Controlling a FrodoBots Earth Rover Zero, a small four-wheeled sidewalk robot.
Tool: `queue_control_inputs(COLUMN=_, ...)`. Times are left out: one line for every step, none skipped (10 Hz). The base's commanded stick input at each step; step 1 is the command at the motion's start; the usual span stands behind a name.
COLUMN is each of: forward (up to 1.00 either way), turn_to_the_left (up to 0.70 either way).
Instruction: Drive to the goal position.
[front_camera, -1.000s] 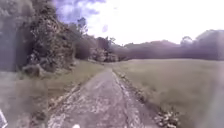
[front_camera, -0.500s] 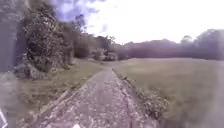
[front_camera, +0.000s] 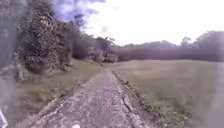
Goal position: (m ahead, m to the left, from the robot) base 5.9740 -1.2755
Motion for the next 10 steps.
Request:
queue_control_inputs(forward=1.00, turn_to_the_left=0.00)
queue_control_inputs(forward=1.00, turn_to_the_left=0.00)
queue_control_inputs(forward=1.00, turn_to_the_left=0.00)
queue_control_inputs(forward=1.00, turn_to_the_left=0.00)
queue_control_inputs(forward=1.00, turn_to_the_left=0.00)
queue_control_inputs(forward=1.00, turn_to_the_left=0.00)
queue_control_inputs(forward=1.00, turn_to_the_left=0.00)
queue_control_inputs(forward=1.00, turn_to_the_left=0.00)
queue_control_inputs(forward=1.00, turn_to_the_left=0.00)
queue_control_inputs(forward=1.00, turn_to_the_left=0.00)
